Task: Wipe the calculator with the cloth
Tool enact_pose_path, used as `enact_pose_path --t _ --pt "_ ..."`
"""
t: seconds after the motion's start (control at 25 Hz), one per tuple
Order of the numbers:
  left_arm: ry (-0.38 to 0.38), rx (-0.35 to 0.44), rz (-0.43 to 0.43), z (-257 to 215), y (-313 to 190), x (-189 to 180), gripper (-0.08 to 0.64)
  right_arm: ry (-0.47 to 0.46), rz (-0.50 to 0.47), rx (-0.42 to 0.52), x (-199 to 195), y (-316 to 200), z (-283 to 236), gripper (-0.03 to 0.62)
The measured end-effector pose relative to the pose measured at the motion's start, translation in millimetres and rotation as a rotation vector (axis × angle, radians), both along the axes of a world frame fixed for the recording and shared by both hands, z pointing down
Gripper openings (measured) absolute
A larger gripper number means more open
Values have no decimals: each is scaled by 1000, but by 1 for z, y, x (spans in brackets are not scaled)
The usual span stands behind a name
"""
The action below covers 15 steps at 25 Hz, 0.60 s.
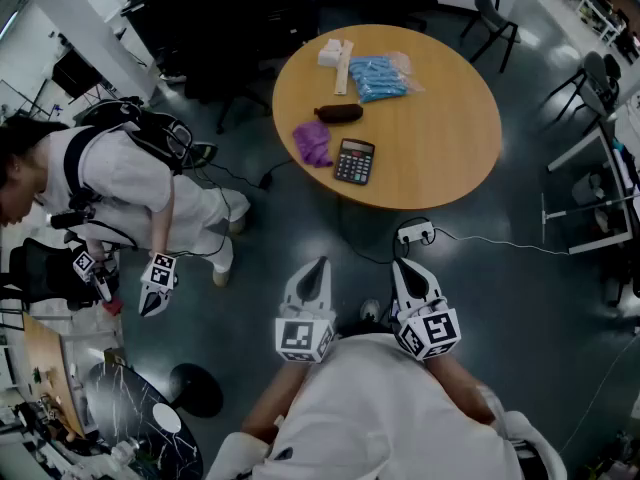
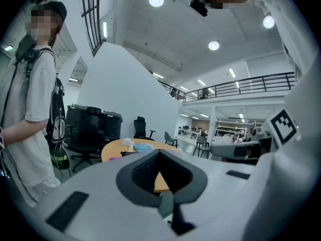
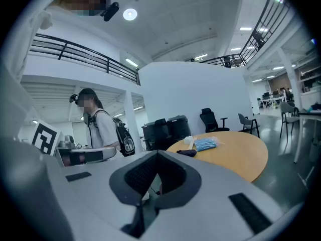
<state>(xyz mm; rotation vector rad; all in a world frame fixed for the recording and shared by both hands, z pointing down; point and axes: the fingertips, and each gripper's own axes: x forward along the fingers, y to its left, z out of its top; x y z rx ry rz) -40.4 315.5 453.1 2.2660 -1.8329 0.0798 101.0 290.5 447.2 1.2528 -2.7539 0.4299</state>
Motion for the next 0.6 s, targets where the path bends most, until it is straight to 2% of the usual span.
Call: enact_pose_path --t 0.6 --pt "10 -13 -9 4 -4 17 6 -17 -26 -9 14 0 1 15"
